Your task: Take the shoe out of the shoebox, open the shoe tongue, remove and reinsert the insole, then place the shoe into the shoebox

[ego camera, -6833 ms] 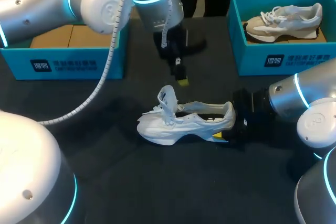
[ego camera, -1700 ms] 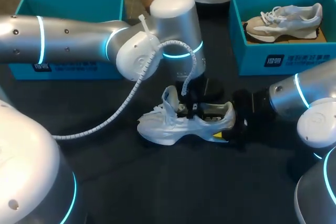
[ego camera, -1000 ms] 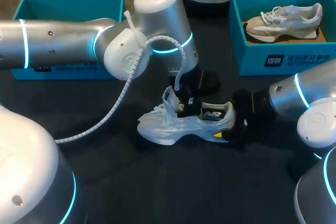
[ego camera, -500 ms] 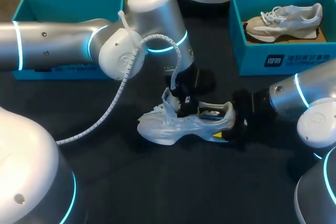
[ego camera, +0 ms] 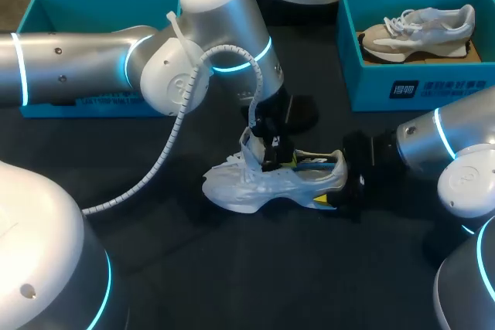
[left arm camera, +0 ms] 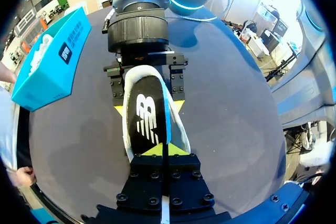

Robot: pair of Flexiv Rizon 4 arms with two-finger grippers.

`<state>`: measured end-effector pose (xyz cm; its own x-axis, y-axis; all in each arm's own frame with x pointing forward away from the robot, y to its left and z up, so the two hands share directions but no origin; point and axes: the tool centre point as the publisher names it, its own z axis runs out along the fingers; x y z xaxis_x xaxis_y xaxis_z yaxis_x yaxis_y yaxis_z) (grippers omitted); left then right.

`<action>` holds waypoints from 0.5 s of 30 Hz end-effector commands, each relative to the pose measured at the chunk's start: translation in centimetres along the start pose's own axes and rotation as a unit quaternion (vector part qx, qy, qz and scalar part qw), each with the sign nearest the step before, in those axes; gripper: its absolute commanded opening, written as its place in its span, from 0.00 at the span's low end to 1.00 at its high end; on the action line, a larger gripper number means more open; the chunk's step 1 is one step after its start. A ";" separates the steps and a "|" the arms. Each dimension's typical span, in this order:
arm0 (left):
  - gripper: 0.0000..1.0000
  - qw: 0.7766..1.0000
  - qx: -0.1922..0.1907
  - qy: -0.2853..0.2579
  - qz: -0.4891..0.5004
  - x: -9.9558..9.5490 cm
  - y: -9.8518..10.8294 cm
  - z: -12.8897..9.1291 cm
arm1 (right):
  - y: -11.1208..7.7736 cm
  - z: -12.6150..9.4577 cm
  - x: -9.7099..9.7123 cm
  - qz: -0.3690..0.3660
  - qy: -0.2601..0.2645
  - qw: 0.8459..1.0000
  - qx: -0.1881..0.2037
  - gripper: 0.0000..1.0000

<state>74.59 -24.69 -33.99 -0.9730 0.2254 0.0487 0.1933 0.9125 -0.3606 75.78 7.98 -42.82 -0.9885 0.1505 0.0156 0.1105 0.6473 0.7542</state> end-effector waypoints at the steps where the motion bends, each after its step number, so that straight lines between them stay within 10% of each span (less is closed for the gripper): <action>1: 0.00 1.000 -0.010 0.005 0.002 -0.5 -0.5 0.4 | -0.3 0.4 -0.3 0.000 -0.001 1.000 0.002 0.00; 15: 0.00 1.000 -0.007 -0.006 0.024 -1.0 -2.6 -0.4 | -0.3 0.4 -0.3 0.000 -0.001 1.000 0.002 0.00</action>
<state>75.17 -26.68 -32.94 -0.9643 0.2641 0.0194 0.2400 0.9027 -0.3570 75.82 7.93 -42.78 -0.9884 0.1508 0.0155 0.1106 0.6476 0.7539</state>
